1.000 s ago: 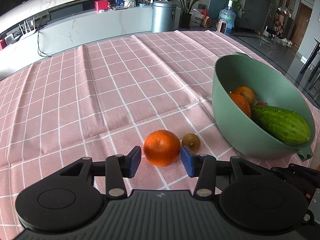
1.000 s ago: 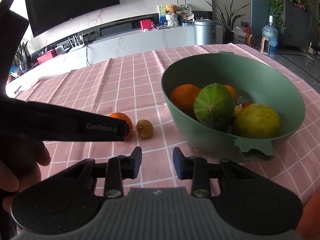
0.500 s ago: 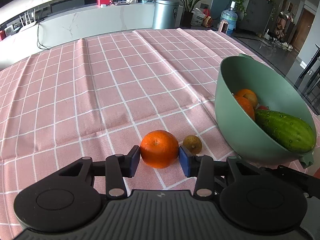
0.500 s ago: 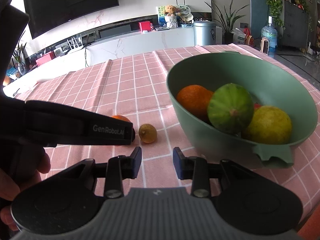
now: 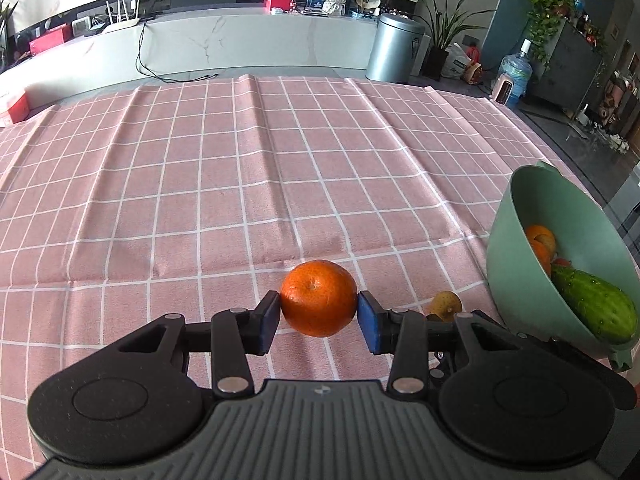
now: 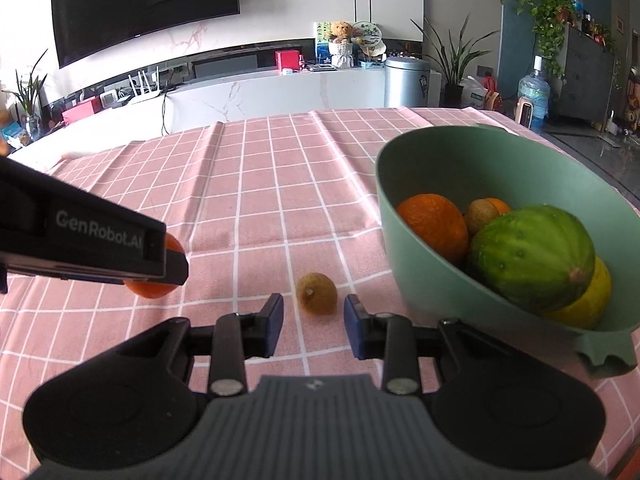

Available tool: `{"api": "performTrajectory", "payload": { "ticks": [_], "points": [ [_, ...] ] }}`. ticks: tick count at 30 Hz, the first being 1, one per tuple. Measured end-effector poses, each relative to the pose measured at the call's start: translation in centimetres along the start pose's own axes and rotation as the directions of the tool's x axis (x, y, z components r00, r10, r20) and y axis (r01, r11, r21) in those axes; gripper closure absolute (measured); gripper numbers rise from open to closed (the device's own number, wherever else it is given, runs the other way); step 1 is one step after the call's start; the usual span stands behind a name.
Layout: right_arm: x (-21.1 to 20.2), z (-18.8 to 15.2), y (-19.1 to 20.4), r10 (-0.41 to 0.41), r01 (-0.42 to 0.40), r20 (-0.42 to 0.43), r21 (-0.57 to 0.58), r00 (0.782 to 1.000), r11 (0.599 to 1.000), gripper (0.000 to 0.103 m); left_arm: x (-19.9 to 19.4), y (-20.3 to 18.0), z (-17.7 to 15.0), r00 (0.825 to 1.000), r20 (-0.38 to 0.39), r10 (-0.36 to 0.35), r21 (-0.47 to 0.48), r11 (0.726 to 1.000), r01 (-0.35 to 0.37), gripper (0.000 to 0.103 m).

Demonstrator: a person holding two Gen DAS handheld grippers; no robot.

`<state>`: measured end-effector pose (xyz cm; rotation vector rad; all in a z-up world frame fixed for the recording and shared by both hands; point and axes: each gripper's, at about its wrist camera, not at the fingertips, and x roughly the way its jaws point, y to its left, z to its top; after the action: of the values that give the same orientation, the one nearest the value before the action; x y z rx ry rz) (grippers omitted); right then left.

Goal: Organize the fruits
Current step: 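Grasp the mandarin with the left tool while the right tool grasps the brown fruit, then carry the mandarin and brown fruit into the colander and open both tools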

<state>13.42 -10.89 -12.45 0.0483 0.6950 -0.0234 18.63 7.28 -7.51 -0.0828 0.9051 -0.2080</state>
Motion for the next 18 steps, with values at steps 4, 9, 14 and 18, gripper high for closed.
{"api": "performTrajectory", "payload": {
  "ticks": [4,9,14,18],
  "points": [
    [0.4,0.2,0.4,-0.02,0.02,0.008,0.006,1.0,1.0,0.08,0.2,-0.3,0.0,1.0,0.002,-0.002,0.005,1.0,0.002,0.056],
    [1.0,0.4,0.7,-0.048,0.048,0.013,0.004,0.999,0.999,0.085,0.5,-0.3,0.0,1.0,0.0,0.001,0.0,1.0,-0.001,0.056],
    [1.4,0.5,0.8,-0.045,0.045,0.003,0.003,0.999,0.999,0.085,0.7,-0.5,-0.1,1.0,-0.006,-0.001,0.003,1.0,0.001,0.056],
    [1.6,0.7,0.5,-0.029,0.029,-0.001,0.006,1.0,1.0,0.084,0.7,-0.6,-0.1,1.0,-0.005,0.001,0.01,1.0,-0.001,0.056]
  ]
}}
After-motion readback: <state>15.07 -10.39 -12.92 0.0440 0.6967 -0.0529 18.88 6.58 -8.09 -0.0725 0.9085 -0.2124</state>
